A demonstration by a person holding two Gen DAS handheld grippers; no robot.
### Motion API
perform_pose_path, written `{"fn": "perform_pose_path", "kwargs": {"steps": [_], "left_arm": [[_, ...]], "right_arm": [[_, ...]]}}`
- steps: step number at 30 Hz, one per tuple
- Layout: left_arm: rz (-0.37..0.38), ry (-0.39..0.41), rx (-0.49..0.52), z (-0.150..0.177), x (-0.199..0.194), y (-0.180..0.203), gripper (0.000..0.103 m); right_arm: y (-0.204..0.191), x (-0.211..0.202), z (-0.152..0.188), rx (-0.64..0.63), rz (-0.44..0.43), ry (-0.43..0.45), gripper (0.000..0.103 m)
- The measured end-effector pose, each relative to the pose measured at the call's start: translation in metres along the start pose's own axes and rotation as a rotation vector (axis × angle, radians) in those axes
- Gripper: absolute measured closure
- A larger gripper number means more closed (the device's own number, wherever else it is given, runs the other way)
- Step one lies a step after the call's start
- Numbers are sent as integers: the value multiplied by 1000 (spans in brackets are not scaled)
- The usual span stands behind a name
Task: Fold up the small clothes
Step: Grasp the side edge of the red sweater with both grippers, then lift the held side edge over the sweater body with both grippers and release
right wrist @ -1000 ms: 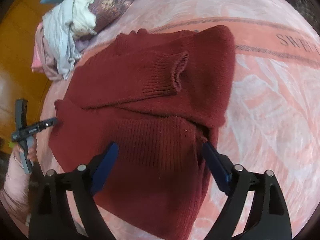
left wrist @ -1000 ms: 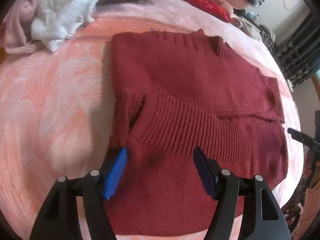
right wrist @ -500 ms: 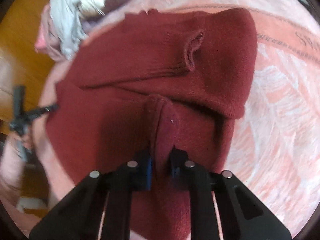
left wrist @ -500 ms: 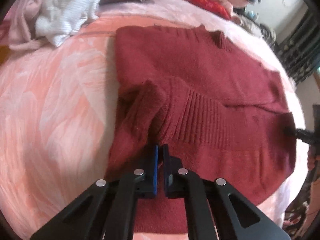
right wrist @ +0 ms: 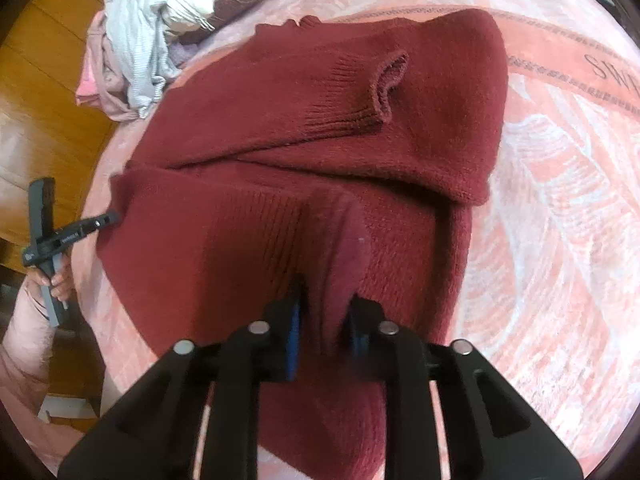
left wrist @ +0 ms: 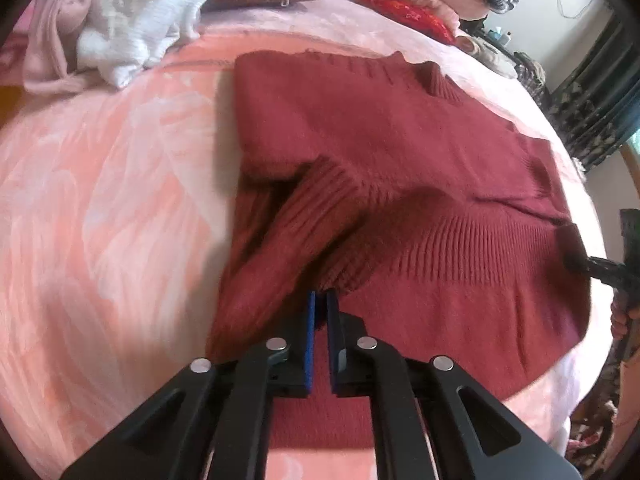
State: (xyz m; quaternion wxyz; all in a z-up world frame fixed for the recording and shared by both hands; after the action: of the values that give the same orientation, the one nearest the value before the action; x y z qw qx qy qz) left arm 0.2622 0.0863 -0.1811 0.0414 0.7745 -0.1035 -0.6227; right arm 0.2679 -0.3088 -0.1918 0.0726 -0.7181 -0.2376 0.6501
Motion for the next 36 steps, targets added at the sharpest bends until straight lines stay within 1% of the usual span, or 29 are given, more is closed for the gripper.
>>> {"fn": "perform_pose_path", "kwargs": {"steps": [1,2,3,4,5,7,9,10,11,12,14,15,16,18,21,26,30,32,34,36], "left_arm": [[-14,3,1,-4,1,-1,88],[-27,7,3,-10,2,-1,78],[-31,7,9,-14,4,0,72],[-53,1,13,-20,7,1,61],[-70,-1,13,-23,10,1,57],[-95,-19,8,-27,17,0,57],[-102,-25,-11,-29,21,-1,57],[-95,-15,-28,-28,19,-2,62],[-95,-4,-38,-27,17,-4,81],[-77,4,-42,-25,15,-6,90],[-44,13,-57,-22,11,-10,98],[-27,17,-68,-20,9,-11,98],[-3,31,-82,-18,5,-13,98],[25,61,-96,-15,-4,-14,98],[54,114,-94,-12,-22,-13,99],[106,178,-105,-19,-47,-10,99],[109,244,-92,-38,-66,-3,99],[114,280,-90,-53,-75,1,99],[119,323,-92,-73,-85,5,99],[108,366,-102,-97,-93,7,99]], "right_arm": [[0,3,0,1,4,-7,69],[-1,6,-1,-2,5,-11,62],[-2,10,-2,-6,10,-19,61],[0,9,-1,-7,12,-21,58],[-1,11,-1,-6,15,-21,57],[-1,11,0,-2,16,-17,58],[-2,7,2,-4,-6,-12,70],[-2,6,5,2,-41,-15,88],[-3,4,7,8,-69,-10,89],[-3,1,9,7,-76,2,89],[-6,-4,11,-1,-82,16,90],[-7,-6,12,0,-97,27,90],[-9,-12,13,5,-132,46,90],[-10,-20,14,8,-153,71,90],[-11,-29,15,3,-154,95,90],[-17,-53,9,-4,-169,160,91],[-21,-81,-11,-18,-158,238,91],[-19,-97,-20,-20,-146,271,91],[-17,-108,-36,-14,-131,300,91],[-12,-117,-56,-3,-117,321,91]]}}
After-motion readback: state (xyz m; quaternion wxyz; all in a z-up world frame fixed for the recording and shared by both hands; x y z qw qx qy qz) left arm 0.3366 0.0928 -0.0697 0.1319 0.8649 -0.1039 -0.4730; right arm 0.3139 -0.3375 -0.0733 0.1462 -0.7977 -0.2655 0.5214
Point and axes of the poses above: each gripper's, at about its wrist camera, not at the fingertips, and x roughly the way its jaws point, y to its right, z to its underside, the point moved 5 cm from there along x, roughly the way its jaws point, and after that the axes turned 9 degrees about -y, right-handed, at the moved point
